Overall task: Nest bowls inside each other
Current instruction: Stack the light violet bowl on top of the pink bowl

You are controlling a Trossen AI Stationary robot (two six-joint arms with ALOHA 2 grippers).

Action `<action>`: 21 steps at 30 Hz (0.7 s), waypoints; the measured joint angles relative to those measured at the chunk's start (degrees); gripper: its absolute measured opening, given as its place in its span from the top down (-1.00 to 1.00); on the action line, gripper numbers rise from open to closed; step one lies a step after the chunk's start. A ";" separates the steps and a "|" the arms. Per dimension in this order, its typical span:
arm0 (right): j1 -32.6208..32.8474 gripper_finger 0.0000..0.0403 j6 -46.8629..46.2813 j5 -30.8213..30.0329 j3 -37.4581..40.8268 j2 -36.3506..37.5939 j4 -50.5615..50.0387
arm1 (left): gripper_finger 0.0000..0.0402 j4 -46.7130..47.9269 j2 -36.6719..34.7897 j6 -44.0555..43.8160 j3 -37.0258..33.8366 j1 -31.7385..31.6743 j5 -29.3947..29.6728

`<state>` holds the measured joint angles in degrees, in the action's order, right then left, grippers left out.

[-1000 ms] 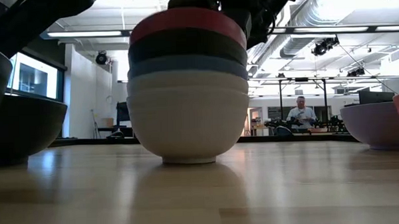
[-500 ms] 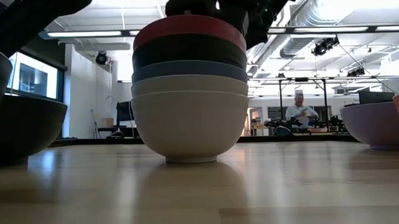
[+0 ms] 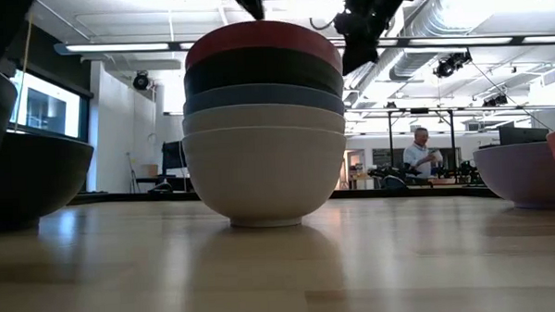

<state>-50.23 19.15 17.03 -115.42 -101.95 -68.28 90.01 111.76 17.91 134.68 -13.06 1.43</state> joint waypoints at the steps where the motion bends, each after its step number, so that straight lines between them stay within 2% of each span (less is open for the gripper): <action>1: -0.05 0.41 -0.87 -0.44 0.00 0.00 -1.46 | 0.12 0.00 -2.71 -0.82 0.01 -0.18 1.50; 8: -0.38 0.41 -7.59 -8.14 0.00 0.00 -14.64 | 0.12 0.02 -18.51 -6.43 0.03 -0.44 7.77; 12: -0.36 0.41 -14.60 -11.55 0.00 0.00 -22.07 | 0.12 0.01 -25.31 -9.52 0.03 -0.44 10.60; 16: 0.37 0.41 -21.23 -12.40 0.04 0.02 -21.72 | 0.12 0.01 -29.43 -11.43 0.01 -0.42 13.13; 21: 4.08 0.41 -19.66 -11.72 0.04 -0.07 -21.70 | 0.12 -0.05 -32.26 -11.29 -0.72 -0.42 13.05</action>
<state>-46.15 -0.51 5.31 -115.37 -102.02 -89.98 89.95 79.50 6.61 133.96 -13.47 14.48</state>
